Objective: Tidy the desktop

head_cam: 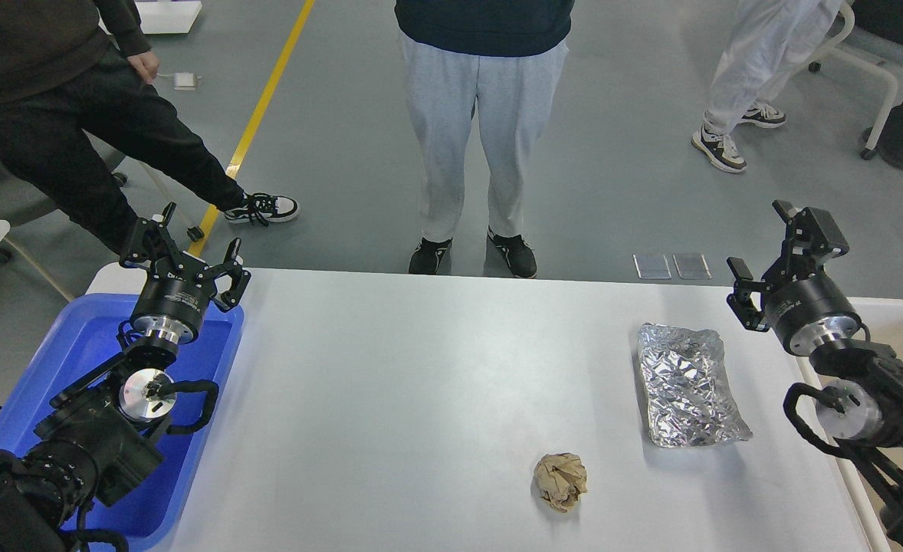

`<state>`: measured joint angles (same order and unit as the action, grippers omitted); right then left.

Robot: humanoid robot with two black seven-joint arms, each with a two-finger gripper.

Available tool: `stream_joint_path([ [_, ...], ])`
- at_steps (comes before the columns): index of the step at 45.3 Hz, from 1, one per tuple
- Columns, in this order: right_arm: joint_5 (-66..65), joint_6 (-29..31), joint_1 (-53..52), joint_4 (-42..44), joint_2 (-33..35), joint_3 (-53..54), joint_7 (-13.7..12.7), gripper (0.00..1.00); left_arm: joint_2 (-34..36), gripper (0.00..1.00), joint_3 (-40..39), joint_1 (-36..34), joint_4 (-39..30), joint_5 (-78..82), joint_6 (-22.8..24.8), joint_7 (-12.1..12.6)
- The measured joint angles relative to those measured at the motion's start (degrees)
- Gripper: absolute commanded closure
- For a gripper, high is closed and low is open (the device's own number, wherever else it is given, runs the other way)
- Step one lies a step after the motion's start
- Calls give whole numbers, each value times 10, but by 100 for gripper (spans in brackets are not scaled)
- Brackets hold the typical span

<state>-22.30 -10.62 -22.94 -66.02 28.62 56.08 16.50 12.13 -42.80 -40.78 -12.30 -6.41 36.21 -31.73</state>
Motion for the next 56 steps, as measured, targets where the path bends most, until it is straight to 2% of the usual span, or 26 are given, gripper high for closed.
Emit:
stream_joint_path([
  [17,-2,-8,-9,27,-21,-13,2,0,1,0,0,1,0,0,0,0],
  [23,28,-10,-7,36,-51,4,6,0,1,0,0,1,0,0,0,0],
  [28,61,1,-2,41,-71,17,19,0,1,0,0,1,0,0,0,0],
  [32,81,34,0,54,-82,27,30,0,1,0,0,1,0,0,0,0],
  [39,111,102,1,85,-103,54,70,0,1,0,0,1,0,0,0,0],
  [45,124,134,-2,106,-114,69,98,0,1,0,0,1,0,0,0,0],
  [56,134,161,-2,121,-137,76,119,0,1,0,0,1,0,0,0,0],
])
